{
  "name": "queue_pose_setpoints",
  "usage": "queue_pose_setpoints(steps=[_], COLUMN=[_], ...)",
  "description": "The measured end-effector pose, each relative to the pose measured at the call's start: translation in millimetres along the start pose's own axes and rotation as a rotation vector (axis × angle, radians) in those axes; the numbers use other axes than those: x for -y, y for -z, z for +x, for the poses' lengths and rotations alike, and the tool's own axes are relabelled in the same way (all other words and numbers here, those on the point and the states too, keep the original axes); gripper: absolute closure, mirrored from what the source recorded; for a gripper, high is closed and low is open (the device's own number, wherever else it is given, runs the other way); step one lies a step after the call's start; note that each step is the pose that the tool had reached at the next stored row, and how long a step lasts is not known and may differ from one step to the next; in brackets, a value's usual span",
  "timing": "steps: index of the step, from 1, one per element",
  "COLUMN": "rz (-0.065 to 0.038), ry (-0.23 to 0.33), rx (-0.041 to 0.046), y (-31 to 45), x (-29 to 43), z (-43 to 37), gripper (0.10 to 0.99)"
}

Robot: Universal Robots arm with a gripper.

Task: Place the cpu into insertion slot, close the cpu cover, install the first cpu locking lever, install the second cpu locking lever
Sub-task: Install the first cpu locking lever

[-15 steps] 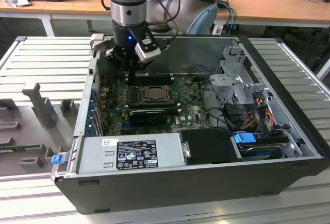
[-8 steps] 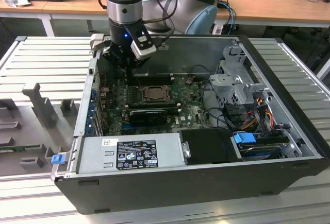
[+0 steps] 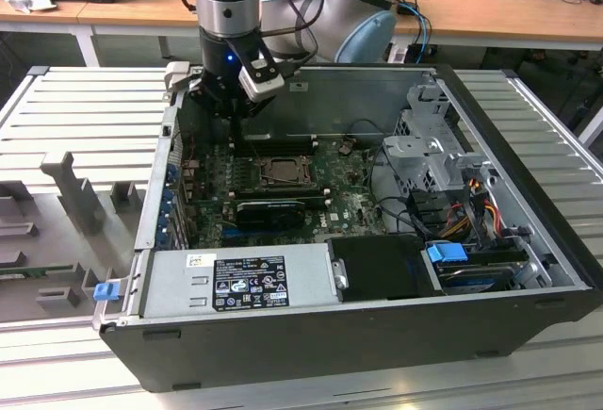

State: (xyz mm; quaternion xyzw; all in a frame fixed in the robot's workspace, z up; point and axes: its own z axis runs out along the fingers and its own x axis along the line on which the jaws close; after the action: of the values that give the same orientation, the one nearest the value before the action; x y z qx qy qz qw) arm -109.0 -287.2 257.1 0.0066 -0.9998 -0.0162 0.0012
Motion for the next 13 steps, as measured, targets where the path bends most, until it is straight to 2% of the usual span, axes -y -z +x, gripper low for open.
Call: queue_pose_setpoints(steps=[3, 13], rz=[0.0, 0.0], ry=[0.0, 0.0], rx=[0.0, 0.0001], y=[-0.1, -0.3], x=[-2.4, -2.4], z=[-3.7, -11.5], gripper=[0.98, 0.98])
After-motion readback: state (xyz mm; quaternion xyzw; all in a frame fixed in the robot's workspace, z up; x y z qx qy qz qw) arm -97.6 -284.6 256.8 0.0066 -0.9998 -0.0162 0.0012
